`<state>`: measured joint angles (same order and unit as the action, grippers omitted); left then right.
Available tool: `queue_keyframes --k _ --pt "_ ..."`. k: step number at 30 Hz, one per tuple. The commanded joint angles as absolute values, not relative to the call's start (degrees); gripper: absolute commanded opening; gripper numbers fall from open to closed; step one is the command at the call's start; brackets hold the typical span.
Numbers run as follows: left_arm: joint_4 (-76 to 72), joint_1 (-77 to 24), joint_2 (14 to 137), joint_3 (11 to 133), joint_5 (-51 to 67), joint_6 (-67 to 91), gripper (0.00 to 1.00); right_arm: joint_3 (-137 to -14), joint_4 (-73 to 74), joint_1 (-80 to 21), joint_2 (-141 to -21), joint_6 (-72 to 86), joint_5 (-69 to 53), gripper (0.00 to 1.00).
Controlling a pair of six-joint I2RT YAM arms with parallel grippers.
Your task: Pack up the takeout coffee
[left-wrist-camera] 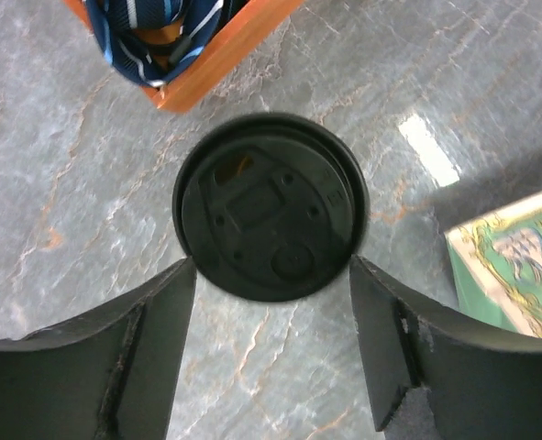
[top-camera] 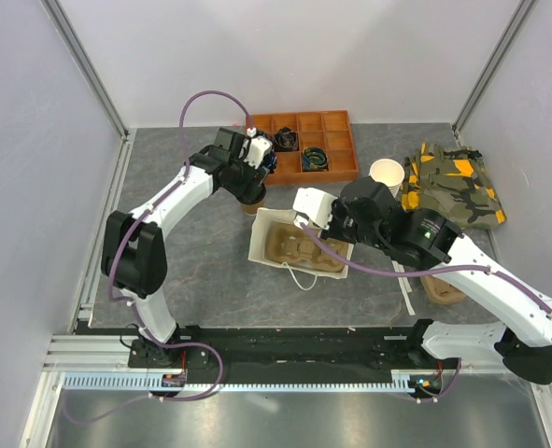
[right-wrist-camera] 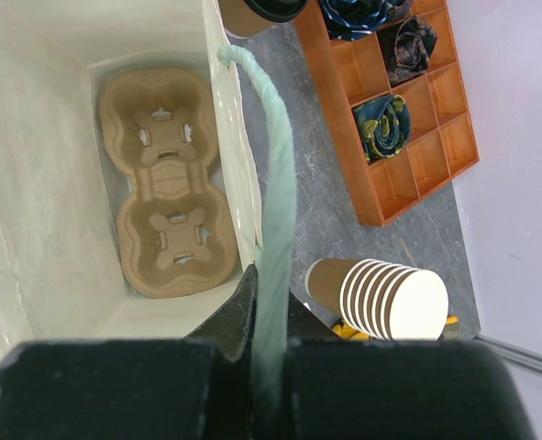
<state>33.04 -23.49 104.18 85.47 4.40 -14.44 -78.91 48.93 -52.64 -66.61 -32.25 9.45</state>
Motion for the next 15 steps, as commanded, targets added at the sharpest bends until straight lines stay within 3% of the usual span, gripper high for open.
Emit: queue_keyframes --k 1,15 --pt "32.9 -23.4 98.4 83.4 4.9 -16.7 0.73 -81.7 47.4 -52.8 -67.1 -32.0 10.5 0.00" --pt "32.1 -23.2 102.1 87.6 6.4 -15.6 0.83 -83.3 48.3 -52.8 -68.7 -31.3 11.0 0.00"
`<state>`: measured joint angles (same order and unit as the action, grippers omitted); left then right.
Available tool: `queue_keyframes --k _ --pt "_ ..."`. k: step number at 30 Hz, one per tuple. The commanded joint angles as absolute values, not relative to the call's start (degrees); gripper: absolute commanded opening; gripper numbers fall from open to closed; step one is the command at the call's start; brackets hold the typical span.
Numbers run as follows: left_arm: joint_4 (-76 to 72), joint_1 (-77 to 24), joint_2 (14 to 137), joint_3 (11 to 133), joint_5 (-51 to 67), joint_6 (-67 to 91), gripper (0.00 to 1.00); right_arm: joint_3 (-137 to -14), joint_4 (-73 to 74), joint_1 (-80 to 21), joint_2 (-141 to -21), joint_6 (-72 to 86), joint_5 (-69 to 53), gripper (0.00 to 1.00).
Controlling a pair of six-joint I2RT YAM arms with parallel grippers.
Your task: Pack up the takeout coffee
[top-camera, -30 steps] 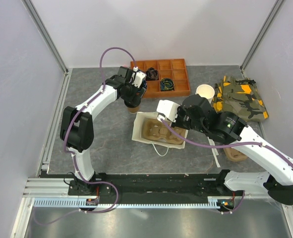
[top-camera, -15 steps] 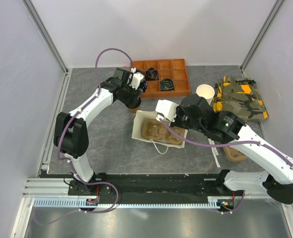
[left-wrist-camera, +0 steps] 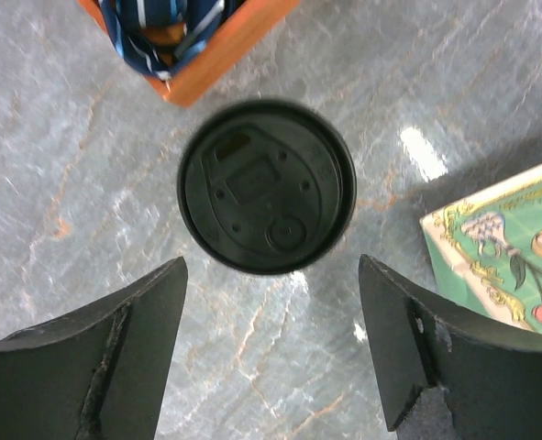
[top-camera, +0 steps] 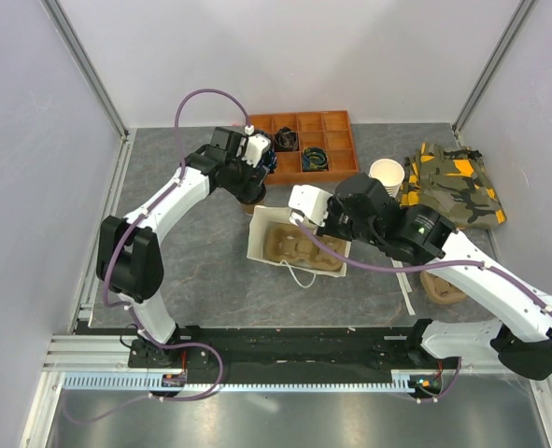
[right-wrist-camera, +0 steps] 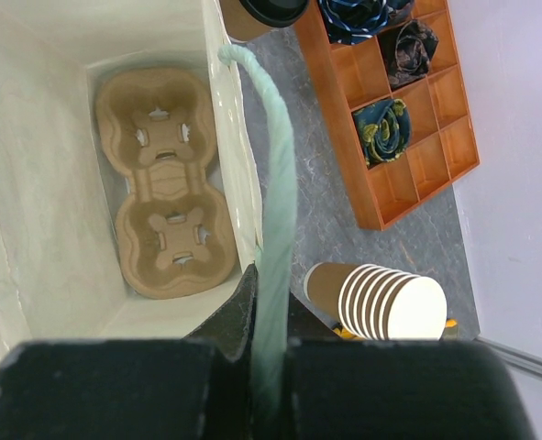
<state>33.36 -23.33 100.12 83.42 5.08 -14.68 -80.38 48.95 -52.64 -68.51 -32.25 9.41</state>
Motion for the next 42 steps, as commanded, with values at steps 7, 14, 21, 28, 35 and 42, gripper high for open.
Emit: queue_keyframes --k 7,14,21,28,35,42 --pt "32.2 -23.2 105.4 89.0 4.7 -17.0 0.86 -82.5 49.0 -52.8 -68.2 -31.7 12.4 0.00" --pt "32.3 -23.3 107.7 91.0 5.2 -17.5 0.88 -83.0 49.7 -52.7 -68.8 -32.0 12.6 0.00" --pt "32.0 -23.3 108.6 92.2 5.8 -18.1 0.86 -83.6 50.0 -52.7 -69.3 -32.8 12.7 0.00" --pt "32.1 -23.3 109.4 91.8 5.9 -18.9 0.83 -83.8 50.4 -52.7 -69.4 -33.5 12.7 0.00" --pt "32.1 -23.5 109.6 90.4 6.0 -19.2 0.82 -83.8 50.5 -52.7 -69.3 -33.9 12.8 0.00" --pt "32.1 -23.8 109.2 88.3 5.3 -19.5 0.83 -83.3 50.5 -52.6 -69.0 -33.9 12.7 0.00"
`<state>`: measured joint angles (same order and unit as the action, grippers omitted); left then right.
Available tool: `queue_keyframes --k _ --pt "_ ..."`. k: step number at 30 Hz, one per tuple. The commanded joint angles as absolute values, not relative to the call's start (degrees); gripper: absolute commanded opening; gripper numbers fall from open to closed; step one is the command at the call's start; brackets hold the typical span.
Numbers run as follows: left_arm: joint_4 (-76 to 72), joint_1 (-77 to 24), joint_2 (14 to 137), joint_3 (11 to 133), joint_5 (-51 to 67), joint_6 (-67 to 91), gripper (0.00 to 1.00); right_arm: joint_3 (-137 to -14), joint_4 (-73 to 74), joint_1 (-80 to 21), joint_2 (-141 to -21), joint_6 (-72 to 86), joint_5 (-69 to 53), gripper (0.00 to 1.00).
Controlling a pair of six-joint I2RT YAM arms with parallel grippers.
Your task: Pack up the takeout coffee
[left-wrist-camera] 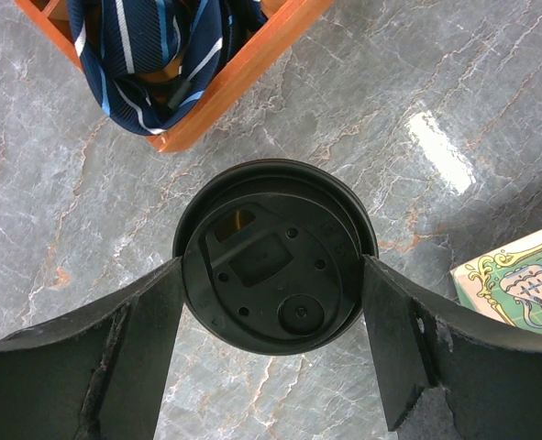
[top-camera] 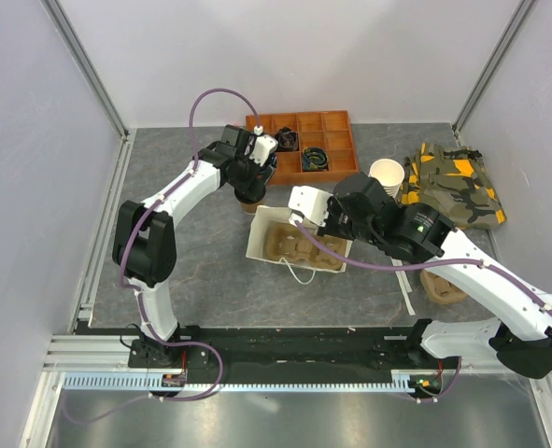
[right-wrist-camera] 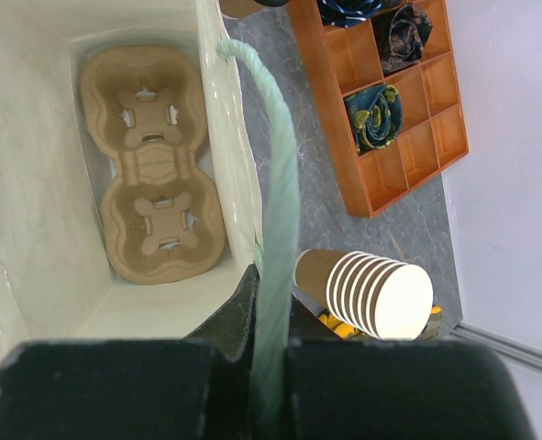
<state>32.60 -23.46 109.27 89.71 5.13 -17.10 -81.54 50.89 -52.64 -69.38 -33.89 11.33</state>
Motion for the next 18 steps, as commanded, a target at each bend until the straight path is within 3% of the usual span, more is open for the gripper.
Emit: queue_keyframes --k 1,11,18 --pt "32.1 -23.8 109.1 88.1 5.2 -19.5 0.83 -83.3 50.5 -52.6 -68.9 -33.9 12.7 0.00" --pt "32.2 -23.9 109.1 87.3 3.1 -20.1 0.81 -83.0 50.5 -52.6 -68.4 -33.8 12.6 0.00" --pt "33.1 -23.6 106.5 86.9 3.6 -20.6 0.66 -83.2 50.5 -52.6 -68.3 -34.2 12.7 0.00"
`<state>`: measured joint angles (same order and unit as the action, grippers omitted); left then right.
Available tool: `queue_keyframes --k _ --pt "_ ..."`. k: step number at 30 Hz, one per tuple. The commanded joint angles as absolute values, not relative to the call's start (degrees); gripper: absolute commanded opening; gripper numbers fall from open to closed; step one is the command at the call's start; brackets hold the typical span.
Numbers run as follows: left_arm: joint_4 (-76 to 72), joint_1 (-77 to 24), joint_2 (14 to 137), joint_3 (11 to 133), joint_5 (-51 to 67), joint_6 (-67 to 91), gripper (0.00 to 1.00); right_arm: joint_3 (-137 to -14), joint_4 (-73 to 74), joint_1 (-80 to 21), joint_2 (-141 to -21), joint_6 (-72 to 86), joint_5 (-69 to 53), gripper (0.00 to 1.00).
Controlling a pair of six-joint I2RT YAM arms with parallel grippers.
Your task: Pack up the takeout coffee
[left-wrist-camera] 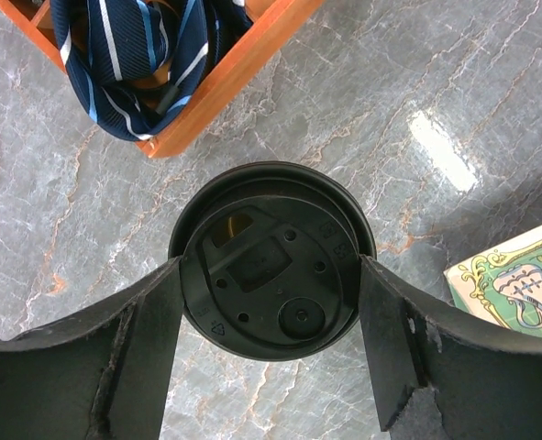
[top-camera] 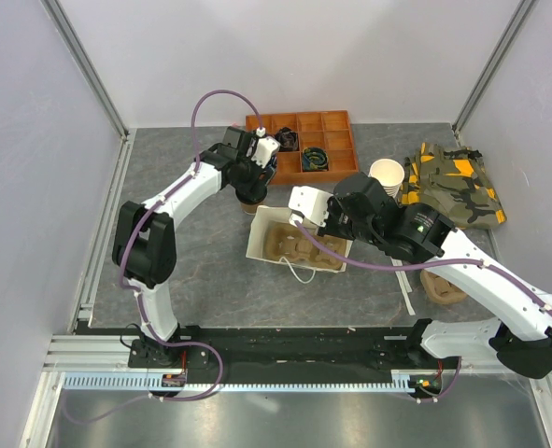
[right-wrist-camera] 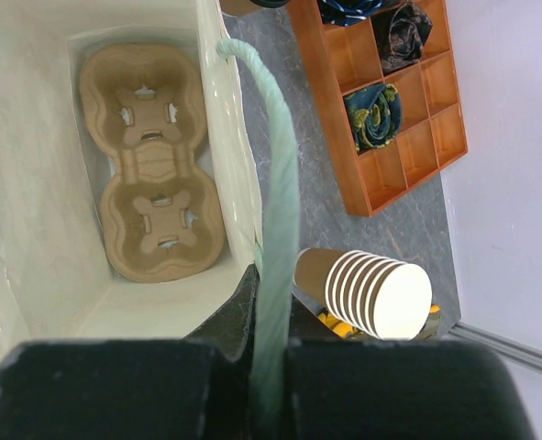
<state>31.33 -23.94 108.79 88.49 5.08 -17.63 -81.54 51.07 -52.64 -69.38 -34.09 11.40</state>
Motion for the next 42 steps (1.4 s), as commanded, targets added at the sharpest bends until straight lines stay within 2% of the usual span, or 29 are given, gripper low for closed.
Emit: queue_keyframes --k 1,11,21,27,32,42 --pt "33.2 -23.6 106.2 86.7 3.6 -20.7 0.64 -83.2 50.5 -52.6 -68.4 -34.2 12.8 0.00" --pt "35.9 -22.0 100.4 86.3 4.6 -20.2 0.55 -83.1 49.2 -52.4 -68.8 -33.8 12.6 0.00" --pt "35.2 -18.5 92.1 78.9 9.3 -16.9 0.51 -83.0 46.1 -52.4 -68.6 -34.4 11.6 0.00" --pt "26.6 -16.4 83.1 68.0 13.9 -17.0 0.51 -82.8 45.5 -52.4 -68.6 -34.2 10.1 0.00" --pt "22.2 -16.2 80.8 59.9 15.7 -17.5 0.52 -82.6 45.1 -52.4 -69.3 -33.5 9.8 0.00" --pt "24.0 -16.2 81.8 57.2 14.9 -20.3 0.55 -82.9 45.2 -52.4 -69.6 -33.0 10.1 0.00"
